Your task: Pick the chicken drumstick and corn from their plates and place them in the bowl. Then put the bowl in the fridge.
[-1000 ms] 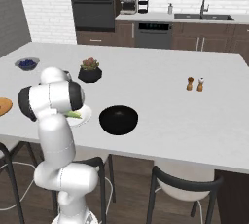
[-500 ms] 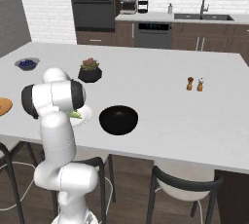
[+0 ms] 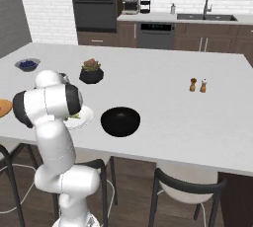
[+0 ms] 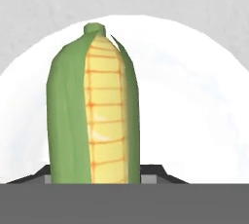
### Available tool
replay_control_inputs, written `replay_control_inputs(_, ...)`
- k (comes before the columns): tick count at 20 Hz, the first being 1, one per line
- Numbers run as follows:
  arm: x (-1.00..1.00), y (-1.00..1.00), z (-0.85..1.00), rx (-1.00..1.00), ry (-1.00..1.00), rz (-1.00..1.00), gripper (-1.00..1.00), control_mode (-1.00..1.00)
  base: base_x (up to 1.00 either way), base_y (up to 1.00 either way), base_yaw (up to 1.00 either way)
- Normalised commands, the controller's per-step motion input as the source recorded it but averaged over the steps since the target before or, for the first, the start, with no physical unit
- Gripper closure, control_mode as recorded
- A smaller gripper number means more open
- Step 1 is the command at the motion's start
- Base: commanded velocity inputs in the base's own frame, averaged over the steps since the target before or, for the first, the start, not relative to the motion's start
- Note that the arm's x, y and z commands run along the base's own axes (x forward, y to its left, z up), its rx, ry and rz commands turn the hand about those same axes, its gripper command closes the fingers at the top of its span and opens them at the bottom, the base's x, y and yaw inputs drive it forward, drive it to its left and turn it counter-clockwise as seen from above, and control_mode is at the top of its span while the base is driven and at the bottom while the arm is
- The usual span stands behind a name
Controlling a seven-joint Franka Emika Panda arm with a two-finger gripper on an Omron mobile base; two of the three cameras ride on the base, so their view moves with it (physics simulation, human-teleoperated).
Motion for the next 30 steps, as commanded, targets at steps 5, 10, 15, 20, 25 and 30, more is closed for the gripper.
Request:
replay_control_inputs(5,-0.64,-0.52,0.82,0.0,0.0,-0.03,1.0,-1.0,0.0,0.0,0.0)
replay_control_inputs(10,-0.4,-0.91,0.55,0.0,-0.02,-0.11,1.0,-1.0,0.0,0.0,0.0)
replay_control_inputs(15,-0.15,-1.0,0.34,0.05,0.0,-0.09,1.0,-1.0,0.0,0.0,0.0)
replay_control_inputs(20,-0.01,-0.97,0.1,0.06,0.04,-0.08,1.0,-1.0,0.0,0.0,0.0)
replay_control_inputs(25,0.26,-0.53,-0.01,0.02,0.05,0.0,1.0,-1.0,0.0,0.0,0.0)
replay_control_inputs(30,0.46,-0.27,-0.11,0.0,0.14,0.0,1.0,-1.0,0.0,0.0,0.0)
